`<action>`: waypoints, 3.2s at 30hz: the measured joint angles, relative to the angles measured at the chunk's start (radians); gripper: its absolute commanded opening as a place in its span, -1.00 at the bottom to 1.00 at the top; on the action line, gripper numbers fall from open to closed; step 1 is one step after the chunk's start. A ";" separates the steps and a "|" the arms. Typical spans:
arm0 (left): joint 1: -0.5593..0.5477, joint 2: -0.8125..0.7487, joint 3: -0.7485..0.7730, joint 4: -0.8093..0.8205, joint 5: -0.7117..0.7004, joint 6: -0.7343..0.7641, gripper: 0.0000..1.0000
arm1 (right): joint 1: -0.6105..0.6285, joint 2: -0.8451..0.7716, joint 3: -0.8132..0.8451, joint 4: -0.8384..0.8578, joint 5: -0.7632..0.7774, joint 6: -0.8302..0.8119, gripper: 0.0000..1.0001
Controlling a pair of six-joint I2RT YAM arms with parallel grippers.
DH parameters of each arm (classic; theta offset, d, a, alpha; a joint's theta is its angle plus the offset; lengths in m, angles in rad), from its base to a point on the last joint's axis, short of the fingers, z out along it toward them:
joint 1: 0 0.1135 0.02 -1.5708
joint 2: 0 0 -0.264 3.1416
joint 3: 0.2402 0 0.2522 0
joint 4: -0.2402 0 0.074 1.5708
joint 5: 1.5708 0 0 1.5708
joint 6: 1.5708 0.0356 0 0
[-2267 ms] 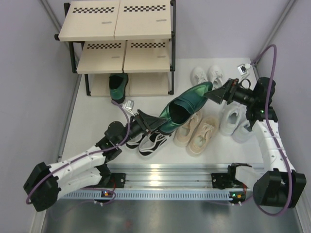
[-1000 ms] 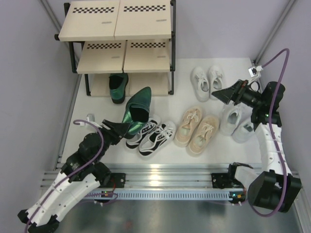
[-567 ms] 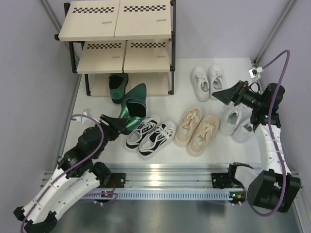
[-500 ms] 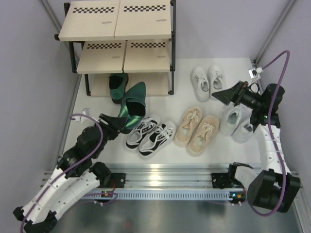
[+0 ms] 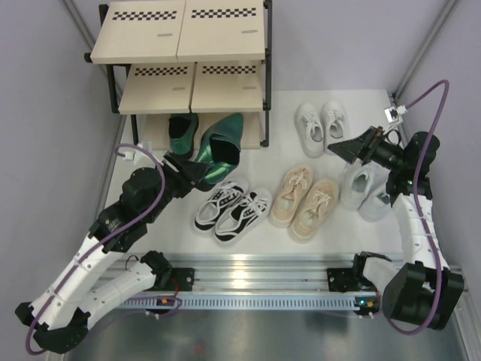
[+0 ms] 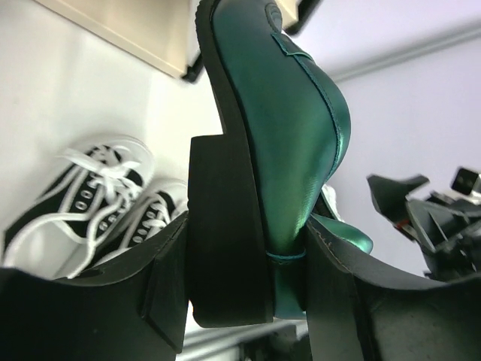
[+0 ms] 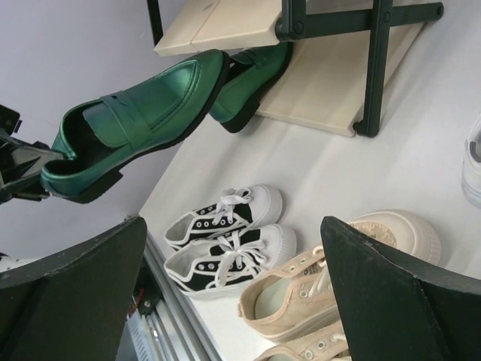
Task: Place and organize the shoes onto the shoe shelf
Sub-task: Place the shoe at the shoe shelf.
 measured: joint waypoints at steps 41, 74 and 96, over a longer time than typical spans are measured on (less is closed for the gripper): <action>0.946 -0.065 -0.627 1.120 1.093 -0.674 -1.00 | -0.058 -0.003 -0.046 0.048 -0.034 0.006 0.99; 1.012 -0.615 -0.908 0.938 0.283 -0.748 -1.00 | -0.102 0.109 -0.061 0.152 -0.084 0.007 0.99; 1.012 -0.524 -0.908 0.515 0.208 -0.733 -1.00 | -0.132 0.114 -0.061 0.161 -0.093 0.007 0.99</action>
